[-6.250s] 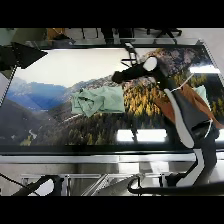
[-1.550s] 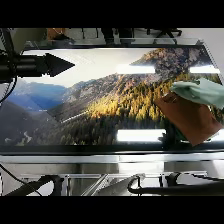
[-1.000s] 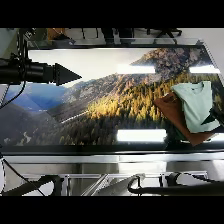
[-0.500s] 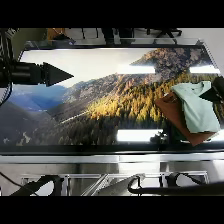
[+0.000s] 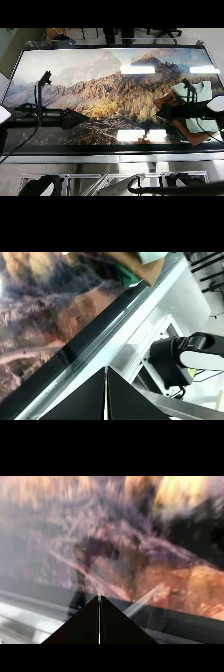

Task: Fold the shirts.

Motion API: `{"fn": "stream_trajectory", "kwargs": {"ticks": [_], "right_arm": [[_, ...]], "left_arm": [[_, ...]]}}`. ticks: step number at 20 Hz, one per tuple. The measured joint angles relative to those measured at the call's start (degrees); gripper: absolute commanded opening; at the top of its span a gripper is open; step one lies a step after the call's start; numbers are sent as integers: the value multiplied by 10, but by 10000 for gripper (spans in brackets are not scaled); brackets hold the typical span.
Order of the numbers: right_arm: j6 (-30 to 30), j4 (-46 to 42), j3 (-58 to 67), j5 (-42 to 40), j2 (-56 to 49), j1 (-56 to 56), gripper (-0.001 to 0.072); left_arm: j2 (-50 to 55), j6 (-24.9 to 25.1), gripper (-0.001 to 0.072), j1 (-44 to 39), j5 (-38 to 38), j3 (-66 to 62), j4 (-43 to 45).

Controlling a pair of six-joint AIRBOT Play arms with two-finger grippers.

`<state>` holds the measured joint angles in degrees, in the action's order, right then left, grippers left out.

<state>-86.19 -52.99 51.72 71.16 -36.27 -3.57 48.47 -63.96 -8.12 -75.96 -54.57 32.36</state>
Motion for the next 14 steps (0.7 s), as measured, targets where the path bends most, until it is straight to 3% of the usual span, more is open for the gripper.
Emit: {"fn": "stream_trajectory", "kwargs": {"ticks": [6,14], "right_arm": [[19,2,-49,-31,12,33,20],[23,4,-56,-36,12,37,20]], "left_arm": [[-44,-1,14,-41,59,86,9],[-53,-3,14,-48,73,106,9]]}}
